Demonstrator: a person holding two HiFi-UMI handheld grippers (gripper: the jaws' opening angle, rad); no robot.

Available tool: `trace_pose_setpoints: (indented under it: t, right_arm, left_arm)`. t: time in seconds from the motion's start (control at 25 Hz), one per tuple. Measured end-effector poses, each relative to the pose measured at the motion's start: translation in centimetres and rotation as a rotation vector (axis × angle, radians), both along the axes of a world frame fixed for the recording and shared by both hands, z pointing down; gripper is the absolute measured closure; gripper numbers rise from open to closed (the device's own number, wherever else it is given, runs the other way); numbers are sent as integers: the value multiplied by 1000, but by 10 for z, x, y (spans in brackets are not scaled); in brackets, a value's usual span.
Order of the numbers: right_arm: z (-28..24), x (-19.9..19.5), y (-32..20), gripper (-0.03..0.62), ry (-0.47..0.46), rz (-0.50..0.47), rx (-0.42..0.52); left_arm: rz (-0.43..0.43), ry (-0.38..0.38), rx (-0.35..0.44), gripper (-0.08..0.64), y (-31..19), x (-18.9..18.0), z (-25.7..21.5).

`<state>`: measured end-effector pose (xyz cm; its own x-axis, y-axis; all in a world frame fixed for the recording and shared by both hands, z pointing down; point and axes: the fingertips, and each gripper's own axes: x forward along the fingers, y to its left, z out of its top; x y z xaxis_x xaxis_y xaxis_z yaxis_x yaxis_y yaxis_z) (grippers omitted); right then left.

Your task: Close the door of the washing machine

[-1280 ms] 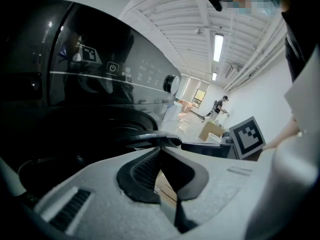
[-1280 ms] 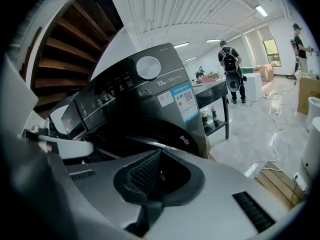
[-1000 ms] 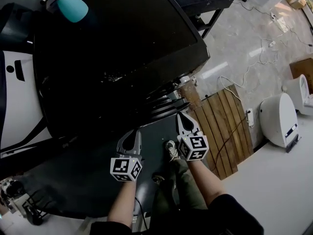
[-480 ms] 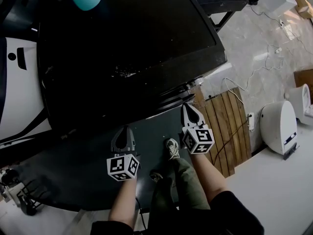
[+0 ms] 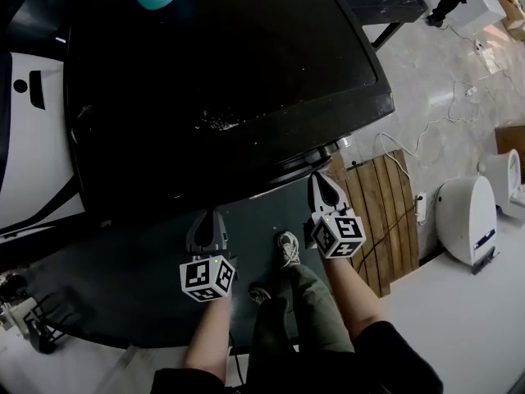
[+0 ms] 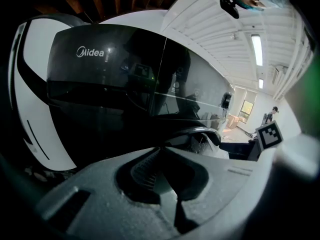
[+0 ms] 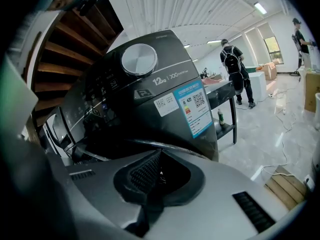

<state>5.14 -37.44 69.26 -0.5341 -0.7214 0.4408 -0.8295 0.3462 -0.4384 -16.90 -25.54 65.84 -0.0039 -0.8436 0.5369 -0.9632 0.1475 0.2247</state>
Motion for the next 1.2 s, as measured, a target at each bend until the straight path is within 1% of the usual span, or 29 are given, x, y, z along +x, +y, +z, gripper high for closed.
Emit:
trace_pose_setpoints:
  t: [0.08,0.28,0.56,0.72,0.8,1.04,1.2]
  right_arm:
    - [-1,0,-1,591,-11,-1,-9]
    - [0,0,-2,591,20,-4,-13]
    - [1,-3,-6,591,8,7,-5]
    - [0,-6,-9,592,20,-23,16]
    - [-1,-6,-10,592,9,-20,21]
    - [-1,-5,-10,591,14,-20,41]
    - [-1,-5,-9,591,3,-6,29]
  left_arm:
    - [-8,7,2,548,0,0,0]
    - [-17,11,5,548,-1,0,0]
    - [1,4,14,548,-3,-1,1]
    - [7,3,17,548,-4,-1,1]
    - [5,5,17,548,-5,-1,2]
    - [19,4,17,548,-5,1,3]
    - [31,2,20,548,-4,0,3]
